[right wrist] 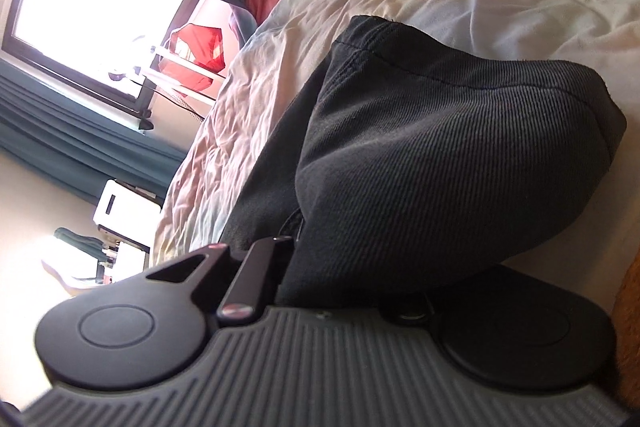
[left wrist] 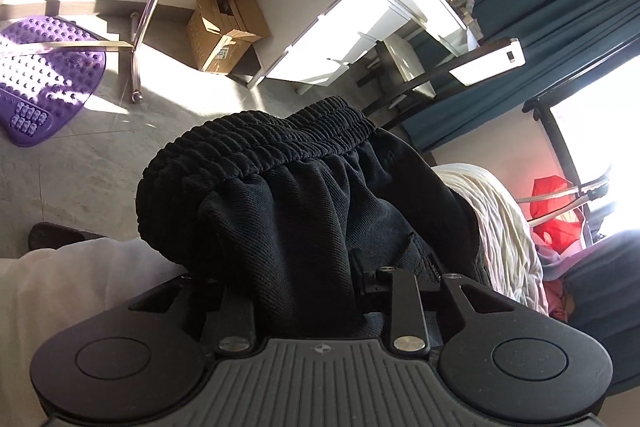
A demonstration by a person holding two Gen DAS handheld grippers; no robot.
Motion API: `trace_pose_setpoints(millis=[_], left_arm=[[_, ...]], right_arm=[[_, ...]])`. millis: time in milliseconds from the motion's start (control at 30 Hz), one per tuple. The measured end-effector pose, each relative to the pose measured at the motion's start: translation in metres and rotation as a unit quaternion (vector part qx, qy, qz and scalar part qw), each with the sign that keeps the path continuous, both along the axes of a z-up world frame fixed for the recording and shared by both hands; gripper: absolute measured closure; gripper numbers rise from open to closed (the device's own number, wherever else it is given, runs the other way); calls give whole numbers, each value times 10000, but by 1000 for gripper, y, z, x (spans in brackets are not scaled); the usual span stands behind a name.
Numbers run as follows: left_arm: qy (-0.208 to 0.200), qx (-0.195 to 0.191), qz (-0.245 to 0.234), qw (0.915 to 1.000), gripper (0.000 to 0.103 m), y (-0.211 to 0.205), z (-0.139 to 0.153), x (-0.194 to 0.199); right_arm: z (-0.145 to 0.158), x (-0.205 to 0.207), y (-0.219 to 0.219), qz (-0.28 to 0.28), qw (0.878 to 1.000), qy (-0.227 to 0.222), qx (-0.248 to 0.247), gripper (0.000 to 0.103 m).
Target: Fold clothes
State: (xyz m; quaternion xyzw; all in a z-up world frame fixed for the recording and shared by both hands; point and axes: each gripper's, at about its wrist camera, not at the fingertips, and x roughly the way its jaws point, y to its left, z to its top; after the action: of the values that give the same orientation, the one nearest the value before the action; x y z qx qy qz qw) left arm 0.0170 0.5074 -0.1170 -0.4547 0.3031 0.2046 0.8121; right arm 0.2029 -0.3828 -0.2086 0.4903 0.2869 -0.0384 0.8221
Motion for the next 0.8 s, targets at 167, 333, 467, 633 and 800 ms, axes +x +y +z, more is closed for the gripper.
trace_pose_setpoints(millis=[167, 333, 467, 633, 800], left_arm=[[263, 433, -261, 9984, 31, -24, 14, -13], [466, 1147, -225, 9921, 22, -34, 42, -32], [447, 1773, -366, 9825, 22, -49, 70, -31], [164, 2343, -744, 9692, 21, -94, 98, -8], [-145, 2729, -1428, 9513, 21, -160, 101, 31]], right_arm=[[-2, 5, 1, -41, 10000, 5, -56, 82], [-7, 4, -4, -175, 9998, -75, 85, 55], [-8, 5, -7, -297, 9991, -253, 186, 39], [-12, 16, -7, -290, 9992, -243, 94, 39], [-12, 31, -8, -114, 9990, -420, 58, 39]])
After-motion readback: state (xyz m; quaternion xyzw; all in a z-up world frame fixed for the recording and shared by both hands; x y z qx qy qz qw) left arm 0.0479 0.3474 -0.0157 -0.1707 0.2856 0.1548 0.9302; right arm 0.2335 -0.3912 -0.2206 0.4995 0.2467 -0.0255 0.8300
